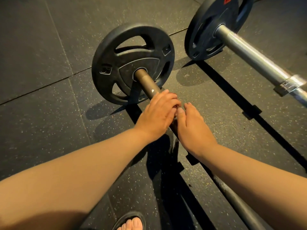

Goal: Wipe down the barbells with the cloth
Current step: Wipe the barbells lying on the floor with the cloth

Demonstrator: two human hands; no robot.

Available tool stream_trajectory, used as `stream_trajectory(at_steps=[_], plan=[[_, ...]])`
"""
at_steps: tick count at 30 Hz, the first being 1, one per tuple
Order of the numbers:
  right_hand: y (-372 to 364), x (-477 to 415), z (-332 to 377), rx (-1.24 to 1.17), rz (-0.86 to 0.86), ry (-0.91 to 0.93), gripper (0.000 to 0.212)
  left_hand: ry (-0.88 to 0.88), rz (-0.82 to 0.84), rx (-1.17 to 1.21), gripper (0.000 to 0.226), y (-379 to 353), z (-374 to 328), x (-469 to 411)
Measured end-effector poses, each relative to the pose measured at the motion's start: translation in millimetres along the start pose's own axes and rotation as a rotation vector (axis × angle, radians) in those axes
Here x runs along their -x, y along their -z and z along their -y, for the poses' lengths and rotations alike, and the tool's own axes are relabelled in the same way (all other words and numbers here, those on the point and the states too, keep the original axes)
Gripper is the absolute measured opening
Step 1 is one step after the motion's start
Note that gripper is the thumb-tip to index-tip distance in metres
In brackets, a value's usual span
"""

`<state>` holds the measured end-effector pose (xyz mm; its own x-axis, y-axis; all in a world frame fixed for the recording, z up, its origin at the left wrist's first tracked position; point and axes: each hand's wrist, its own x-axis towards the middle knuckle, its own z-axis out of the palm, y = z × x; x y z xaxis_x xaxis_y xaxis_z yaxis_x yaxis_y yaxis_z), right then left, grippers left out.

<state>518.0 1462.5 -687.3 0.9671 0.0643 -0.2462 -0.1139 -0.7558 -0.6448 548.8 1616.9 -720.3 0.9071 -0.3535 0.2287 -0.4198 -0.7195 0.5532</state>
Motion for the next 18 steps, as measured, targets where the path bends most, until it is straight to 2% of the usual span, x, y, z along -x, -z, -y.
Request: stream_trajectory(at_steps=[3, 6, 9, 11, 13, 15, 18], plan=[[-2.7, -1.5, -0.9, 0.056, 0.019, 0.038, 0.06, 0.088, -0.069, 0.001, 0.035, 6.4, 12.4, -12.0], [-4.2, -5.0, -4.6, 0.036, 0.03, 0.001, 0.057, 0.216, -0.139, 0.074, 0.034, -2.8, -7.5, -13.6], [-6.1, -8.7, -8.0, 0.034, 0.041, -0.049, 0.054, 0.101, -0.102, 0.092, 0.038, -9.1, -11.2, -0.4], [-7.9, -9.8, -9.2, 0.079, 0.04, -0.026, 0.045, 0.002, -0.013, 0.047, 0.04, 0.5, 8.4, -0.6], [-8.9, -9.1, -9.7, 0.114, 0.026, 0.016, 0.037, -0.014, 0.04, 0.002, 0.042, 12.7, 32.0, -12.7], [-9.2, -7.7, -8.9, 0.116, 0.011, 0.041, 0.033, 0.058, 0.019, 0.001, 0.041, 22.3, 47.6, -28.8], [-9.8, -7.4, -8.4, 0.119, 0.002, 0.061, 0.032, 0.195, -0.097, 0.073, 0.031, 20.5, 39.3, -39.6]])
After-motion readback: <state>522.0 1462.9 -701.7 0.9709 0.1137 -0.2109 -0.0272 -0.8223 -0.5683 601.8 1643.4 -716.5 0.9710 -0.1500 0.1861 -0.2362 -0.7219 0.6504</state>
